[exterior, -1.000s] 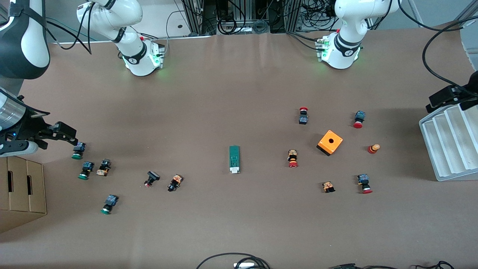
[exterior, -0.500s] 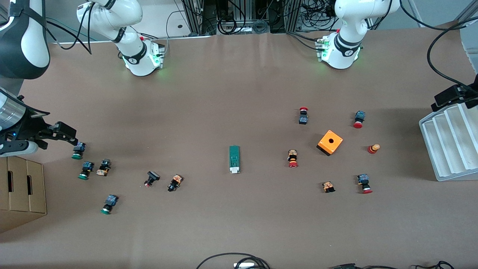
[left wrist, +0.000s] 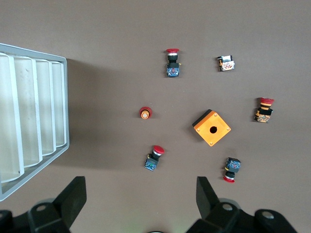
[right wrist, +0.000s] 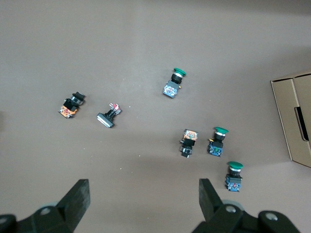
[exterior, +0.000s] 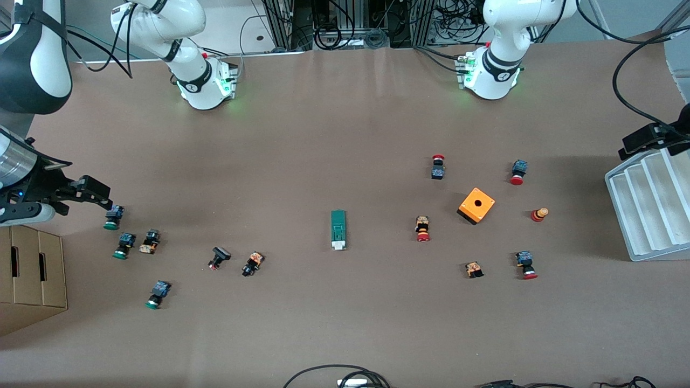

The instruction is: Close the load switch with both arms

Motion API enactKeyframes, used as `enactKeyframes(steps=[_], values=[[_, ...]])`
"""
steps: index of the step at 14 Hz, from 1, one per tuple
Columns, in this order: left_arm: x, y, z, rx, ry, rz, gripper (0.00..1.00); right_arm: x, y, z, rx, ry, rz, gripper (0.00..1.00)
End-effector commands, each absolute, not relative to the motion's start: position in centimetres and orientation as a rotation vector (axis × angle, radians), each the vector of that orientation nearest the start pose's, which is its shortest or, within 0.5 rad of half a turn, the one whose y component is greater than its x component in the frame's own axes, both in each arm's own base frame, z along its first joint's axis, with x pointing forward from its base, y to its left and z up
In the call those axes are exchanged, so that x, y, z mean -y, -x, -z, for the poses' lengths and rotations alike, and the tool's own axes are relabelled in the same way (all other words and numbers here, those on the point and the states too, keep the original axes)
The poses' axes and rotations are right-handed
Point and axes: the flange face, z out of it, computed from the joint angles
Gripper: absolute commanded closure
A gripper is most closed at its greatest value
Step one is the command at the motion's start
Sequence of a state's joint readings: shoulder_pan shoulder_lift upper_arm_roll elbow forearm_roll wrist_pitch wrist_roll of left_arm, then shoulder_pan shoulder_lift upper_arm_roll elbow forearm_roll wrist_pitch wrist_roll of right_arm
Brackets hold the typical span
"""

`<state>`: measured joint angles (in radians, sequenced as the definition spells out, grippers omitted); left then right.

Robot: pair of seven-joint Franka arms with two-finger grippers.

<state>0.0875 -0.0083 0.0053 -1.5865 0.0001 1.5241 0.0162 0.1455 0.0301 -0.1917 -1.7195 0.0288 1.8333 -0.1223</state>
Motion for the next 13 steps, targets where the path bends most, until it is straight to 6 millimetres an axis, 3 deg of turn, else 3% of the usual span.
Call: enactKeyframes(steps=[1, 13], values=[[-4.87, -53.07, -61.76, 0.096, 3.129, -0.049, 0.0, 2.46, -58.58, -56.28, 0.109, 3.138, 0.149, 0.0], [-5.03, -53.98, -61.93, 0.098, 3.129, -0.03, 0.0, 2.44, -58.58, -56.28, 0.108, 3.136, 0.149, 0.0]])
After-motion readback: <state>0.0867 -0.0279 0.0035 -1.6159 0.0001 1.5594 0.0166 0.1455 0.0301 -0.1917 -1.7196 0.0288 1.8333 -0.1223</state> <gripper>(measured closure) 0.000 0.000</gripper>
